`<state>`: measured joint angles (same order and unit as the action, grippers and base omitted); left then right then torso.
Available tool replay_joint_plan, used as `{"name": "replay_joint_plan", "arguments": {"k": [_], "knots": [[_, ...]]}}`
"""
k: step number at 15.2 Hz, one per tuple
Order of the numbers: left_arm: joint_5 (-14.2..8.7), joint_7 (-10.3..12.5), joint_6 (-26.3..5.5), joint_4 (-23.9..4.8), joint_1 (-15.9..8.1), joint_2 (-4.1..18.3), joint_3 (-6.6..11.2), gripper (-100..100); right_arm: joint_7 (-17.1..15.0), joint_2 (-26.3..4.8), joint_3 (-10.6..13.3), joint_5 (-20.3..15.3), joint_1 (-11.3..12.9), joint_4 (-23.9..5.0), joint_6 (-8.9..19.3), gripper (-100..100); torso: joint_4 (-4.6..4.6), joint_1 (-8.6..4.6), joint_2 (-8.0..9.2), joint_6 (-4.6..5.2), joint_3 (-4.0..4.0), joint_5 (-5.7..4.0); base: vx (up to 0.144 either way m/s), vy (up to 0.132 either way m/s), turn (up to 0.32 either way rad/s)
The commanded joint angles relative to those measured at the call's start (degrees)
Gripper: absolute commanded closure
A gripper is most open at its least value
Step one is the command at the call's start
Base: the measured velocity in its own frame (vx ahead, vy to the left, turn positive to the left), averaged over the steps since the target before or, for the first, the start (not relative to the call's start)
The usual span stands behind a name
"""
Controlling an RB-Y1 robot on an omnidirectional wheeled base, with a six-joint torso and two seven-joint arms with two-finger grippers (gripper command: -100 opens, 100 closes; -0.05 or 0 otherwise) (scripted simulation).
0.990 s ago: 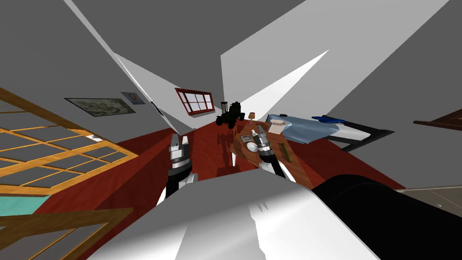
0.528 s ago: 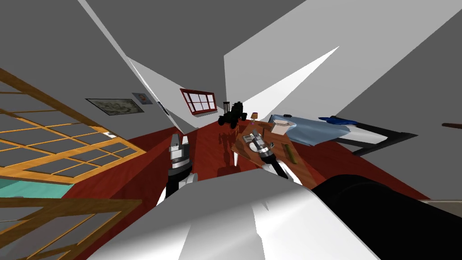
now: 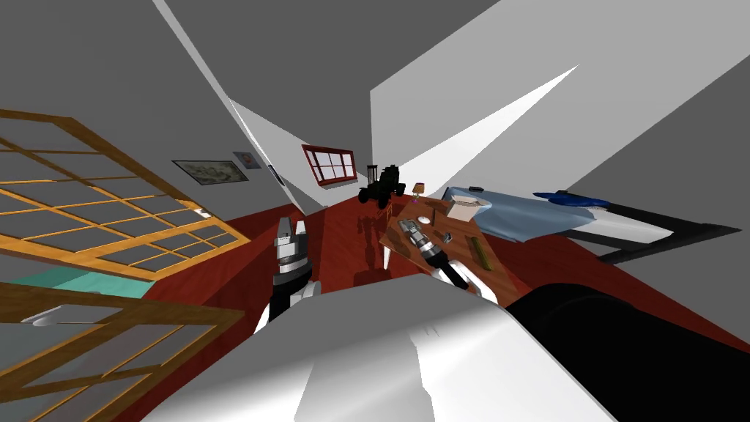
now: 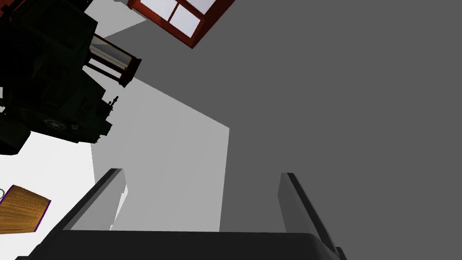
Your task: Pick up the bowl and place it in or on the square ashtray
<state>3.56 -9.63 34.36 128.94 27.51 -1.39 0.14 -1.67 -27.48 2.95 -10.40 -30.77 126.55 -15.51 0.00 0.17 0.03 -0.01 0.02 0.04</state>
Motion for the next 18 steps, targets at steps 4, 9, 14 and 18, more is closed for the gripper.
{"name": "replay_joint_plan", "arguments": {"k": [4,9,14,18], "knots": [[0.0,0.0,0.0,0.0,0.0,0.0,0.0,0,2.2,-6.4,1.2,-3.1,-1.9,-3.0,2.9,-100,0.0,-0.01,0.0,0.02,0.0,0.0,-0.002,0.047,0.082],[0.0,0.0,0.0,0.0,0.0,0.0,0.0,0,4.0,-13.1,2.6,-5.9,-3.2,-5.8,5.8,-100,-0.01,-0.03,-0.05,-0.01,-0.03,-0.01,0.008,0.039,0.131],[0.0,0.0,0.0,0.0,0.0,0.0,0.0,0,5.8,-18.8,4.2,-8.7,-4.5,-8.7,8.7,-100,-0.03,-0.11,-0.12,-0.01,-0.07,-0.03,0.025,0.023,0.104],[0.0,0.0,0.0,0.0,0.0,0.0,0.01,0,7.6,-23.7,6.2,-11.5,-5.9,-11.7,11.6,-100,-0.03,-0.18,-0.14,0.01,-0.08,-0.03,0.033,0.003,0.114]]}}
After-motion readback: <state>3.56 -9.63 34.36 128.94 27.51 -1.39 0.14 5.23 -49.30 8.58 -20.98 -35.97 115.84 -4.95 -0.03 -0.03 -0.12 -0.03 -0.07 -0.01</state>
